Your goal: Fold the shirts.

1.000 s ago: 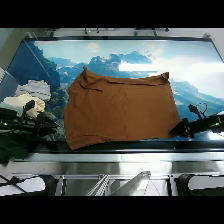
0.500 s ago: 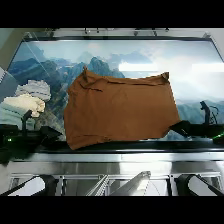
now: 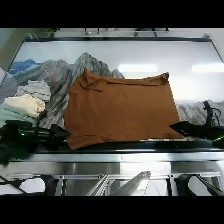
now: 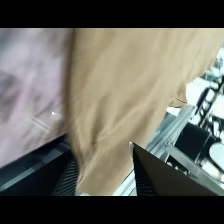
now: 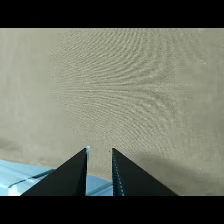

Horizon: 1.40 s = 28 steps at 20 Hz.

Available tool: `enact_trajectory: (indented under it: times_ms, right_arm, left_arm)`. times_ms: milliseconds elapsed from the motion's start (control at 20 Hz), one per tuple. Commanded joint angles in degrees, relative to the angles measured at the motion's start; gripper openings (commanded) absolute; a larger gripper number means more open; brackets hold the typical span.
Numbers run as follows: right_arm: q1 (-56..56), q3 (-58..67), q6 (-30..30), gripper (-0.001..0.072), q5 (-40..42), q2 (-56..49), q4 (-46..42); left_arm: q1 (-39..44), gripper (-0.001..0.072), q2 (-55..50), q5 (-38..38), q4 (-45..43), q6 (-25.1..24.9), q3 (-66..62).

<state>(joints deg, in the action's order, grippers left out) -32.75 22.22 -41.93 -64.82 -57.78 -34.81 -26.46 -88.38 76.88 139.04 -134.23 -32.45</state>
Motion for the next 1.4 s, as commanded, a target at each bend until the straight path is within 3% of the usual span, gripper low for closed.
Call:
enact_trajectory:
  times_ms: [0, 150, 200, 300, 350, 500, 550, 600, 650, 750, 950, 1200, 1350]
  right_arm:
    - [0.0, -0.1, 0.0, 0.02, -0.1, 0.2, 0.2]
    - [0.0, -0.1, -0.1, 0.02, -0.2, 0.2, 0.2]
    - [0.0, -0.1, -0.1, 0.0197, -0.2, 0.2, 0.2]
    - [0.0, -0.1, -0.3, 0.0054, -0.9, 0.2, 0.4]
    - [0.0, -0.1, -0.3, 0.0016, -1.5, 0.2, 1.3]
    - [0.0, 0.0, -0.3, 0.0019, -0.1, 0.2, 3.8]
    - [0.0, 0.0, -1.9, 0.0091, 2.4, 0.2, 3.1]
    - [-0.1, 0.0, -5.4, 0.034, 6.5, 0.2, 1.6]
    - [-0.1, 0.0, -8.4, 0.0439, 11.3, 0.1, -0.5]
    - [-0.7, 1.5, -11.8, 0.0438, 16.6, -0.9, -4.5]
    - [-11.3, 8.3, -12.3, 0.0436, 3.9, -7.8, -5.8]
    - [-22.1, 9.7, -11.7, 0.0436, -1.6, -14.6, -15.8]
    - [-21.4, 9.7, -7.2, 0.0436, -5.8, -20.8, -11.4]
  left_arm:
    - [7.2, 0.0377, -4.1, 2.8, 3.3, -1.8, -2.4]
    - [10.9, 0.0058, -4.1, 4.4, 3.4, -1.8, -3.3]
    - [11.1, 0.0027, -3.5, 4.7, 3.3, -1.8, -3.1]
    - [10.3, 0.0027, -0.6, 5.0, 3.7, -1.8, -1.4]
    - [9.4, 0.0027, 1.6, 5.6, 4.7, -1.8, -0.5]
    - [5.2, 0.0027, 9.6, 7.4, 7.5, -2.0, 0.8]
    - [3.9, 0.0027, 11.9, 7.4, 7.4, -2.0, 0.8]
    - [3.1, 0.0027, 13.6, 7.5, 7.3, -2.0, 0.8]
    - [2.5, 0.0028, 14.8, 7.1, 6.6, -2.0, 0.8]
    - [2.3, 0.0028, 15.0, 6.5, 6.1, -2.3, 0.8]
    - [2.7, 0.0028, 13.4, 7.1, 6.2, -2.3, 0.8]
    - [2.7, 0.0028, 13.4, 5.8, 6.2, -2.5, 0.8]
    - [2.7, 0.0028, 13.4, 5.8, 6.2, -2.4, 0.8]
